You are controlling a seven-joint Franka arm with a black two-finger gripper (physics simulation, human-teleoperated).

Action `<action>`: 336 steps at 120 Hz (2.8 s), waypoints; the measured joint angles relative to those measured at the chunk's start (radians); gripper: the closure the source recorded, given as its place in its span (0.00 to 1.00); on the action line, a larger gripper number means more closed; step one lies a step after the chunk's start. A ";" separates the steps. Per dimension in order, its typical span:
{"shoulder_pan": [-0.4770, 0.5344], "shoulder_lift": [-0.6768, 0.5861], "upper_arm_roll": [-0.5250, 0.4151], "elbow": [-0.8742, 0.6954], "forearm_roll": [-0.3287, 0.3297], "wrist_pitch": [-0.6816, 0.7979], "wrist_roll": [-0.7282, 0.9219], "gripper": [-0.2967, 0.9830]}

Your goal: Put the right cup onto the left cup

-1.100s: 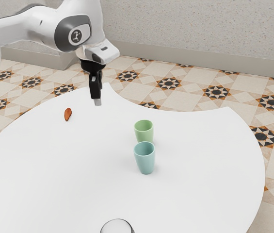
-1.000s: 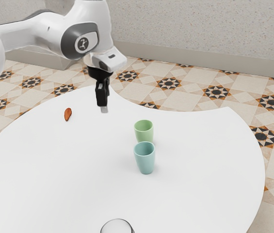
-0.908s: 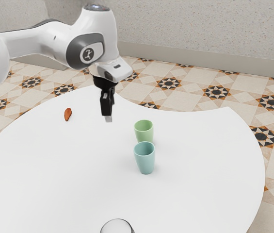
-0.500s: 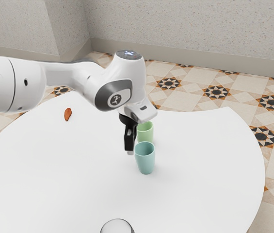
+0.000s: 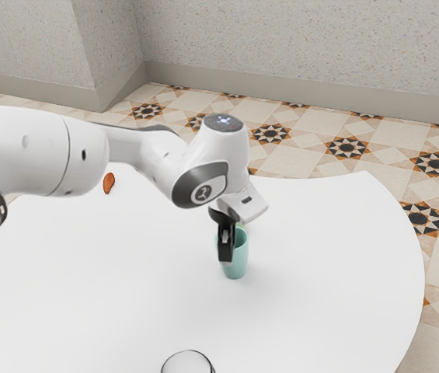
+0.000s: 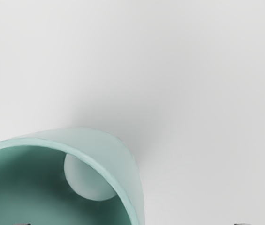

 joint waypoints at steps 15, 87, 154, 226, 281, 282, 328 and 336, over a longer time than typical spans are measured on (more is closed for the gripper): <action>0.001 0.006 0.001 0.000 -0.004 0.017 -0.008 0.56; 0.003 -0.035 0.001 -0.002 -0.001 0.021 -0.046 0.84; 0.072 -0.043 0.016 0.259 0.084 -0.200 -0.030 0.85; 0.066 0.112 0.018 0.437 0.135 -0.229 0.071 0.85; 0.071 0.184 0.018 0.472 0.115 -0.223 0.122 0.85; 0.071 0.184 0.018 0.472 0.115 -0.223 0.123 0.85; 0.076 0.142 0.020 0.471 0.096 -0.261 0.150 0.39; 0.084 0.108 0.019 0.453 0.069 -0.276 0.153 0.35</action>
